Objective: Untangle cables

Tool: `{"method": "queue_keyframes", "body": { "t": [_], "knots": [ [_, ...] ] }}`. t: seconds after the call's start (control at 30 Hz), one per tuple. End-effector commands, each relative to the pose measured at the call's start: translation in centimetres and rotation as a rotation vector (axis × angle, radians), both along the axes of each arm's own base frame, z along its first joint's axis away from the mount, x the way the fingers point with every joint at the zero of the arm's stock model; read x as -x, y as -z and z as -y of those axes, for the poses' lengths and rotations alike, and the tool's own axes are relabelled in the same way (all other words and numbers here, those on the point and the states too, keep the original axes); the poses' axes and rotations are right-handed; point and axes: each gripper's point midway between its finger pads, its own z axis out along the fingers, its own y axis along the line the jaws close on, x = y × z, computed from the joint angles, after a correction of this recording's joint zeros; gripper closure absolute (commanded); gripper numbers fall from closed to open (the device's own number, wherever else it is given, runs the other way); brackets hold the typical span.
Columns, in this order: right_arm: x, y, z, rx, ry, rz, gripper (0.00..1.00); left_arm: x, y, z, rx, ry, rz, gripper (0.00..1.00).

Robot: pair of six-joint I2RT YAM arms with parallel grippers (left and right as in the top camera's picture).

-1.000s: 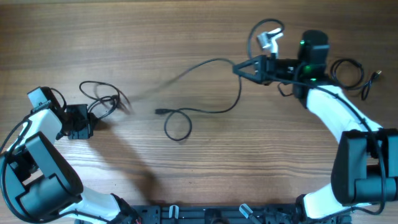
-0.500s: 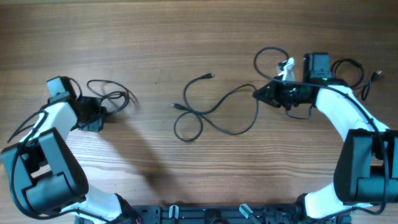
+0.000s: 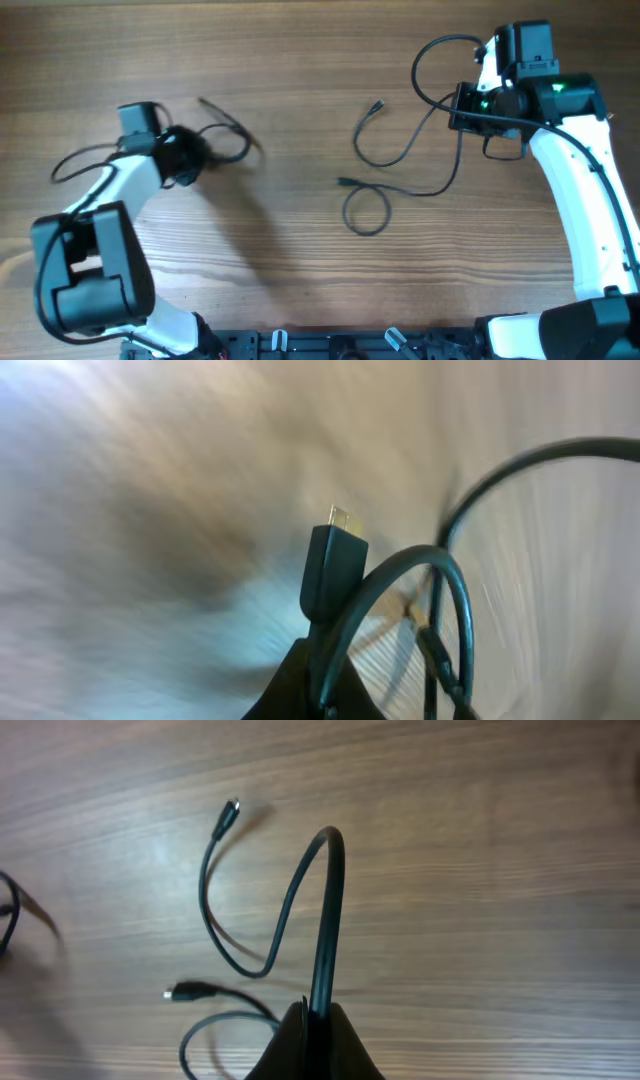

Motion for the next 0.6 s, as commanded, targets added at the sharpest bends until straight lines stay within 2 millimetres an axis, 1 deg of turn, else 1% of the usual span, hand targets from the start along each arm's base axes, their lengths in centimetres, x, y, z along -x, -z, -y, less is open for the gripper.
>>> {"method": "queue_keyframes", "body": {
  "t": [0.0, 0.03, 0.07, 0.1, 0.17, 0.23, 0.27, 0.33, 0.37, 0.43, 0.5, 0.53, 0.57],
  "knots": [
    [0.5, -0.5, 1.1, 0.088, -0.042, 0.004, 0.96, -0.2, -0.3, 7.0, -0.071, 0.345, 0.108, 0.96],
    [0.8, -0.4, 0.7, 0.089, -0.055, -0.005, 0.96, -0.2, -0.4, 8.4, -0.092, 0.402, 0.134, 0.84],
    [1.0, -0.4, 0.3, 0.090, -0.068, -0.013, 0.96, -0.2, -0.4, 9.1, -0.109, 0.419, 0.139, 0.76],
    [1.5, -0.2, -0.5, 0.092, -0.091, -0.027, 0.95, -0.2, -0.3, 9.3, -0.132, 0.422, 0.138, 0.69],
    [2.4, 0.1, -2.4, 0.096, -0.151, -0.048, 0.95, -0.4, -0.1, 8.7, -0.181, 0.403, 0.132, 0.39],
    [3.2, 0.3, -4.2, 0.098, -0.203, -0.062, 0.95, -0.5, 0.0, 8.0, -0.191, 0.385, 0.126, 0.12],
    [3.8, 0.6, -5.4, 0.099, -0.233, -0.076, 0.95, -0.6, 0.0, 7.5, -0.192, 0.372, 0.125, 0.00],
    [4.8, 1.5, -6.8, 0.087, -0.239, -0.107, 0.92, -0.7, 0.1, 6.7, -0.192, 0.354, 0.119, 0.00],
    [5.5, 2.2, -7.6, 0.076, -0.240, -0.132, 0.88, -0.7, 0.1, 6.3, -0.193, 0.345, 0.118, 0.00],
    [7.1, 3.7, -9.5, 0.040, -0.284, -0.182, 0.83, -0.8, 0.1, 6.1, -0.193, 0.340, 0.118, 0.00],
    [7.8, 4.8, -10.8, 0.016, -0.323, -0.204, 0.83, -0.8, 0.1, 6.1, -0.193, 0.340, 0.118, 0.00],
    [8.2, 5.8, -11.9, -0.003, -0.355, -0.215, 0.78, -0.8, 0.1, 6.1, -0.193, 0.340, 0.117, 0.00],
    [8.4, 6.2, -12.3, -0.007, -0.366, -0.218, 0.74, -0.8, 0.1, 6.1, -0.193, 0.340, 0.117, 0.00]
  ]
}}
